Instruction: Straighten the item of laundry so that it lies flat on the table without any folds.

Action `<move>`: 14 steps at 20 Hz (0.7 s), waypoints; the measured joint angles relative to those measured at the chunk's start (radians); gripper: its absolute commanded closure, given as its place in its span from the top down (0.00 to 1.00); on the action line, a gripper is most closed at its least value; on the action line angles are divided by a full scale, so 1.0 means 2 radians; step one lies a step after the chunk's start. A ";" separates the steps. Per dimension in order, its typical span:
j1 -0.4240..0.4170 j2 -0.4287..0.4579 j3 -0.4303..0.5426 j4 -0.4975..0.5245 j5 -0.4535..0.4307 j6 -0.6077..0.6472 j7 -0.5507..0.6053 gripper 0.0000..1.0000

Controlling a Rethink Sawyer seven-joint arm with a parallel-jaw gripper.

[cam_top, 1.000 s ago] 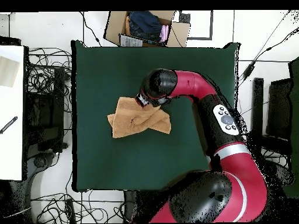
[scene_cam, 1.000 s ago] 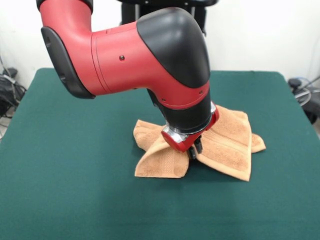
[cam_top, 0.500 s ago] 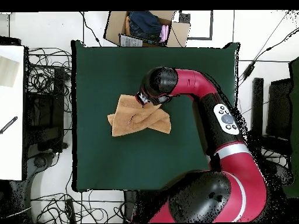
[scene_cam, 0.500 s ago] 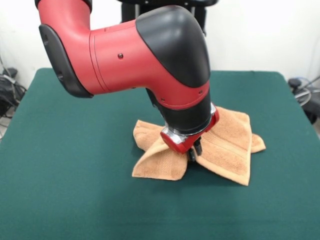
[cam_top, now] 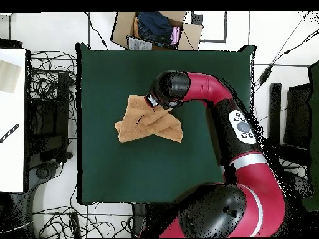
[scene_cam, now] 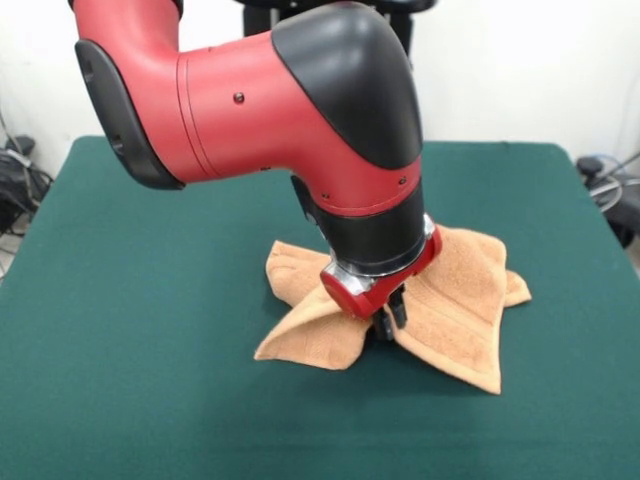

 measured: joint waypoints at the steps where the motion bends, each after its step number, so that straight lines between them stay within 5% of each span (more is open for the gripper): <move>1: 0.000 0.000 0.000 0.000 0.000 -0.002 0.000 0.00; 14: 0.002 -0.002 0.000 -0.002 0.013 -0.023 0.000 0.00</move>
